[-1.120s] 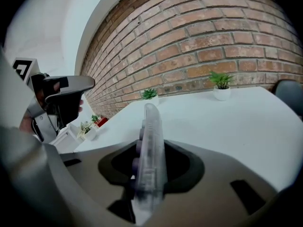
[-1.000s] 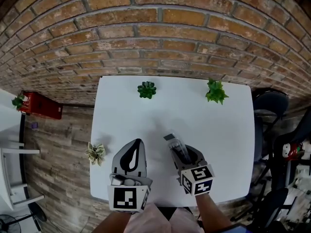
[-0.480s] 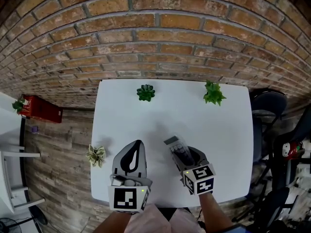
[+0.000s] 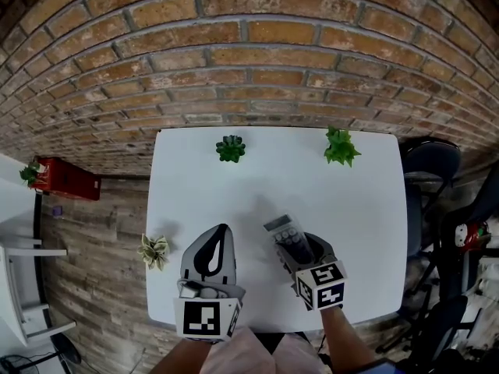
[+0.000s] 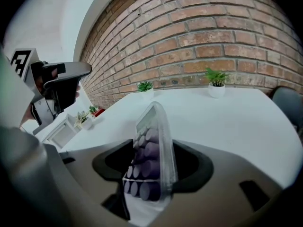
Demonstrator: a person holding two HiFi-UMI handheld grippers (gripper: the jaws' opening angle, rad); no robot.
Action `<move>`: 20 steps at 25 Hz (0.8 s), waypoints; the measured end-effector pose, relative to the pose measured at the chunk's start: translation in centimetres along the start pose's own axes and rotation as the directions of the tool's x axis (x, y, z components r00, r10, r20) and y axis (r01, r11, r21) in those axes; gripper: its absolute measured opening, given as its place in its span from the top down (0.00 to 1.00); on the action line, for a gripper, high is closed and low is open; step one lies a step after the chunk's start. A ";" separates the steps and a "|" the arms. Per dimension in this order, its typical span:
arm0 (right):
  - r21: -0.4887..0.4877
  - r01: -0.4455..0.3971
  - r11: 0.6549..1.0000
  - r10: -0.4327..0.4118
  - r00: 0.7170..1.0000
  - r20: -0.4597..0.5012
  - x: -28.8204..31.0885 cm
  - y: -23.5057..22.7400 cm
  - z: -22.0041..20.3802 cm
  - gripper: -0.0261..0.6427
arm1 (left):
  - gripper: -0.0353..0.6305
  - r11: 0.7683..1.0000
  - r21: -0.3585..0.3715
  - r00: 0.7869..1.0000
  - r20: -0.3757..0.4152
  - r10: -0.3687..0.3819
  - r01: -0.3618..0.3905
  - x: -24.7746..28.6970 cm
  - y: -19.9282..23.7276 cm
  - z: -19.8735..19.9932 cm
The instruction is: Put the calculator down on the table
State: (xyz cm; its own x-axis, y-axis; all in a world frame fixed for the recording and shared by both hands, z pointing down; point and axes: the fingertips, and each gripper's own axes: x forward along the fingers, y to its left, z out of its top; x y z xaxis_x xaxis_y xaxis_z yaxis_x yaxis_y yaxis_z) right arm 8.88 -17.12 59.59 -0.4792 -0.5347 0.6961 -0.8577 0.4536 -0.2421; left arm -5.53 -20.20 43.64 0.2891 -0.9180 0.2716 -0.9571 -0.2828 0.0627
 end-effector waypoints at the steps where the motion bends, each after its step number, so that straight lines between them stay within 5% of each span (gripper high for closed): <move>1: 0.003 0.002 1.000 -0.002 1.000 -0.001 0.0 -0.1 -0.1 0.58 | 0.93 1.000 0.001 1.000 -0.001 -0.002 0.002 0.0 -0.1 0.0; 20: 0.033 0.020 0.999 -0.020 1.000 0.001 -0.8 -1.8 -0.5 0.51 | 0.93 0.999 0.025 1.000 0.011 -0.022 0.021 0.3 -1.4 0.8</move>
State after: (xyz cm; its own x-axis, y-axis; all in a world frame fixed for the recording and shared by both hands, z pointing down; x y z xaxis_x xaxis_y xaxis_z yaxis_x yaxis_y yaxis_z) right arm 10.88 -17.19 59.77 -0.4624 -0.5440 0.7002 -0.8726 0.4192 -0.2505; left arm -4.14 -20.29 42.84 0.3099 -0.9146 0.2596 -0.9500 -0.3092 0.0446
